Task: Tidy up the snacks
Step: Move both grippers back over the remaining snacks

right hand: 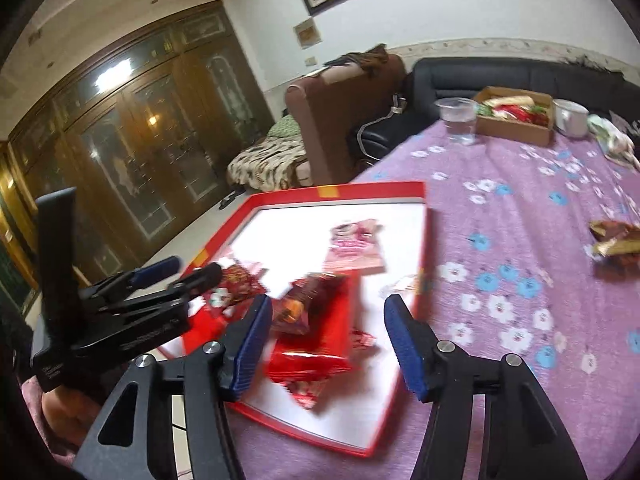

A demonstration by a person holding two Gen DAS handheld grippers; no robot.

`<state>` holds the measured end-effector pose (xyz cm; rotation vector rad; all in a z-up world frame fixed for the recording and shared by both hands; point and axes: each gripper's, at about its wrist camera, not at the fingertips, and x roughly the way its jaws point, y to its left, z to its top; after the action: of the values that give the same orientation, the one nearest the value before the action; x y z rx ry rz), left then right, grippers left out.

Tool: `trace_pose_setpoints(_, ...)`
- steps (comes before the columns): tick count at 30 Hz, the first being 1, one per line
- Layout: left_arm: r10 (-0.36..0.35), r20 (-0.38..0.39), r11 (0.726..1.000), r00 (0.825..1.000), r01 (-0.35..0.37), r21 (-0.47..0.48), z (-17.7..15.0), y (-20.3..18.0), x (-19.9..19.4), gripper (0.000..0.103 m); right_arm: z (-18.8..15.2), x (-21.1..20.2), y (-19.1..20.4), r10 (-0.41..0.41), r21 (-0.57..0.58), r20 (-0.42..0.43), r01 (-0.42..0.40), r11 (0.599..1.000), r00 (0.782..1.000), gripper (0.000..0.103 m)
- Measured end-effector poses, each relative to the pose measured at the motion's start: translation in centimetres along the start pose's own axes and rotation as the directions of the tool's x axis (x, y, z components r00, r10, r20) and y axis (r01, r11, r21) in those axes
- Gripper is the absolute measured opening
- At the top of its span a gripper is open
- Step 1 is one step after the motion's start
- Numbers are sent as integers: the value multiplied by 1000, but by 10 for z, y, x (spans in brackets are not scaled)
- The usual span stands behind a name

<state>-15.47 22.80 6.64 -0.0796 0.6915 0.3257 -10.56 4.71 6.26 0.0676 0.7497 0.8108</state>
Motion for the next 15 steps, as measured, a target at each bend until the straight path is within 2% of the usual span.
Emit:
trace_pose_setpoints(9, -75, -1, 983, 997, 74, 167, -1, -68, -9, 74, -2, -30, -78, -125, 139, 13, 122, 983, 992, 61)
trace_pose_setpoints(15, -147, -12, 950, 989, 145, 276, 0, -118, -20, 74, -11, -79, -145, -258, 227, 40, 243, 943, 965, 61)
